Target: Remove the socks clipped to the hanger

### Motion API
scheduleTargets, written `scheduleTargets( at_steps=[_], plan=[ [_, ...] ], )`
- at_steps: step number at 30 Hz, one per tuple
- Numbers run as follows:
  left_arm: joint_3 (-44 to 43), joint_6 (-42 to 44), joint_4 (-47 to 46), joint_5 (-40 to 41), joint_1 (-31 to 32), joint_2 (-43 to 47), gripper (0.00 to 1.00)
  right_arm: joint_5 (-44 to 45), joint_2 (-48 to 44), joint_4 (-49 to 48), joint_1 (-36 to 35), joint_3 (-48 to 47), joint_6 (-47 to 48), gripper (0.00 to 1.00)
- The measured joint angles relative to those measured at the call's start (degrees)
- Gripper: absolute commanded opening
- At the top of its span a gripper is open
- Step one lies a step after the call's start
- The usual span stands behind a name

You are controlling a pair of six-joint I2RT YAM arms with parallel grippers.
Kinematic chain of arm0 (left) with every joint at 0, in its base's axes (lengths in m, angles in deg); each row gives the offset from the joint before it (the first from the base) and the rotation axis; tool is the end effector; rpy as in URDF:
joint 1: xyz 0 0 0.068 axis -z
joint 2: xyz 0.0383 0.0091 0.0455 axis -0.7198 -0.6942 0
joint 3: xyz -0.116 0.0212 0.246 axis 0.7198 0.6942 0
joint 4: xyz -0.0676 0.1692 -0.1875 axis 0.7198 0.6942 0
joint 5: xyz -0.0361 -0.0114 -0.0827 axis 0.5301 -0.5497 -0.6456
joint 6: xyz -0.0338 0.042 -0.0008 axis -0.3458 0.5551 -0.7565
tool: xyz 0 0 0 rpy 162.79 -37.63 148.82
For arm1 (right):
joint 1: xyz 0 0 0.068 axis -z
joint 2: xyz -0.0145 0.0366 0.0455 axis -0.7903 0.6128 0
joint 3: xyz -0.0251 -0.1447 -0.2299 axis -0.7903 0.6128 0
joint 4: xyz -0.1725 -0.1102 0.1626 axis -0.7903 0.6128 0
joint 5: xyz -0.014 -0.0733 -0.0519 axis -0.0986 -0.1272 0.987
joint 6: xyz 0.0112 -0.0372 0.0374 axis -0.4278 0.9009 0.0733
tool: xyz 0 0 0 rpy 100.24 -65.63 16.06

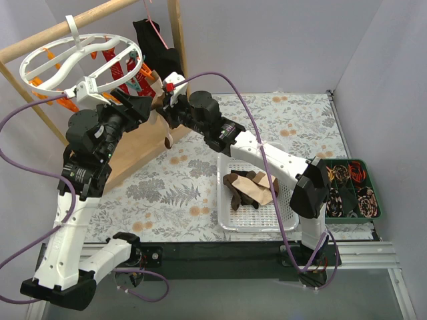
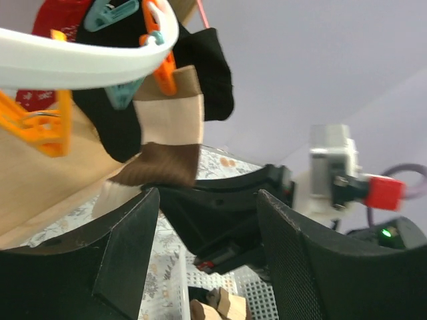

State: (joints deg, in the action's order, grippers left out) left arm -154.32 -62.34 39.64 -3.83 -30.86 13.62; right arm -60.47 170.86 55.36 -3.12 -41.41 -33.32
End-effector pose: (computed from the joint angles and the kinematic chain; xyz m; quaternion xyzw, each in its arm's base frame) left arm 0.1770 -0.0454 0.4745 -0.3749 0.6133 -0.4706 0.5118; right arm 0.2679 0.3848 0.4151 -0.2960 0.6113 0.3339 0.6536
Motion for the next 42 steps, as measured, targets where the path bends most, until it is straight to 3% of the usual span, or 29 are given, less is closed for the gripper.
scheduleTargets(
  at_steps=[5,17,23,26,32,42],
  plan=[
    [1.05,0.57,0.02,-4.57,0.04,4.0,0.56,-1.07,-0.09,4.61,-0.61,0.0,-0.04,0.01],
    [13.86,4.76,-1.77,-14.62,0.04,11.21,0.59,-9.38,-1.2,12.92,-0.72,-0.42,-3.37,0.01],
    [21.57,5.42,-0.57,-12.44,0.04,16.46,0.6,-14.25,-1.6,14.8,-0.72,-0.57,-6.54,0.01],
    [22.18,4.66,0.28,-9.11,0.04,18.29,0.55,-16.0,-1.7,15.04,-0.72,-0.57,-7.45,0.01],
    [16.13,1.11,1.51,-6.62,0.04,13.81,0.49,-16.74,-1.7,15.45,-0.72,-0.59,-8.02,0.01],
    [-6.27,-5.07,6.84,-2.71,0.07,-0.35,0.52,-12.07,-1.7,16.9,-1.18,-1.42,-6.08,0.01]
  ],
)
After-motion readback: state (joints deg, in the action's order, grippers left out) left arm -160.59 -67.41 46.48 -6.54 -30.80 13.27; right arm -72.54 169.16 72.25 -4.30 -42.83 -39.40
